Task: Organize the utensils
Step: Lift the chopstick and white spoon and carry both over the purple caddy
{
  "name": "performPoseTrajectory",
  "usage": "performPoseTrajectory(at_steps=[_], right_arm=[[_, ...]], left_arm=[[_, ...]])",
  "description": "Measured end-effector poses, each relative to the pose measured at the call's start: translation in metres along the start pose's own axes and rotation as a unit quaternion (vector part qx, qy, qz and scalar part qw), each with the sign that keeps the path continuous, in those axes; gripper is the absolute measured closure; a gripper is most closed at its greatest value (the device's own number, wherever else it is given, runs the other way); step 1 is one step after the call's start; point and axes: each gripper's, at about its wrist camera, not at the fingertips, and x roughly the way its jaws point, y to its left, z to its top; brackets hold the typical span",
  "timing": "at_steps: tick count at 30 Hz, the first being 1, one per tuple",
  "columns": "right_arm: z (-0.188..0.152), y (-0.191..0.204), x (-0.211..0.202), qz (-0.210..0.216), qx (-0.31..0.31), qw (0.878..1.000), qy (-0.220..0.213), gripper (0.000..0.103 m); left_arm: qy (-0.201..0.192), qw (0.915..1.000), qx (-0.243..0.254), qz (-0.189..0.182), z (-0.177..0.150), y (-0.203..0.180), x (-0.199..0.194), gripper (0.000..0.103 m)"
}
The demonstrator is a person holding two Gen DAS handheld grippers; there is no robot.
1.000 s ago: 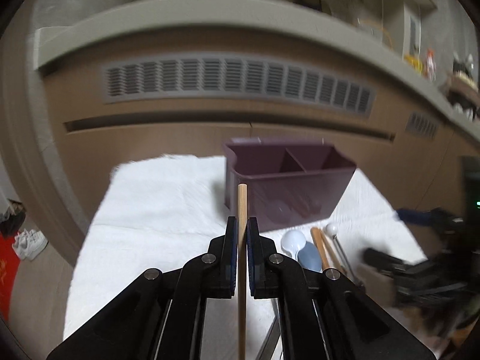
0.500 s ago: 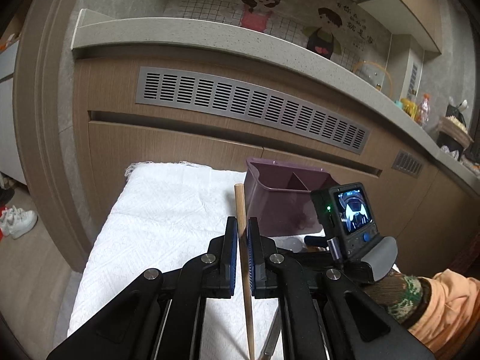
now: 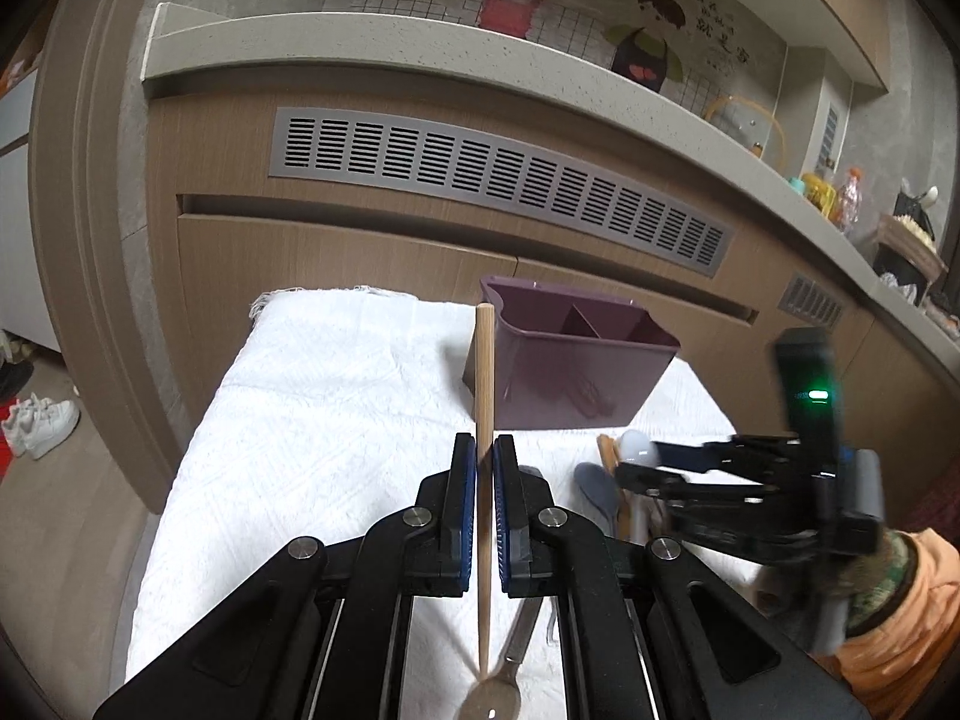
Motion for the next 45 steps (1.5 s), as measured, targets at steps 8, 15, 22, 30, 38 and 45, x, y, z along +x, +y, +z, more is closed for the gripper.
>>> performPoseTrajectory(at_steps=[8,15,22,30,38,45], right_arm=[[-0.013,-0.028,-0.065,0.002,-0.001,0.998,-0.056,0.069],[-0.002,-0.043,-0.118,-0.022,-0.012,0.991,-0.133,0.069],[0.063,-0.062,-0.187,-0.082,-0.033,0.962,-0.259,0.069],[0.139,-0.082,-0.194,-0.119,-0.040,0.933,-0.338,0.069],[0.157,-0.099,-0.118,-0.126,-0.047,0.944,-0.300,0.069],[0.142,-0.109,-0.032,-0.117,-0.065,0.964,-0.228,0.069]], left_arm=[[-0.034,0.9988,0.034,0.012,0.014,-0.040,-0.024,0.097],[-0.089,0.9938,0.064,0.019,0.055,-0.080,-0.041,0.097],[-0.178,0.9787,0.102,0.006,0.138,-0.115,-0.055,0.097],[-0.204,0.9722,0.114,0.009,0.199,-0.121,-0.016,0.097],[-0.135,0.9867,0.090,0.003,0.190,-0.097,0.079,0.097],[-0.076,0.9951,0.064,0.004,0.161,-0.073,0.144,0.097]])
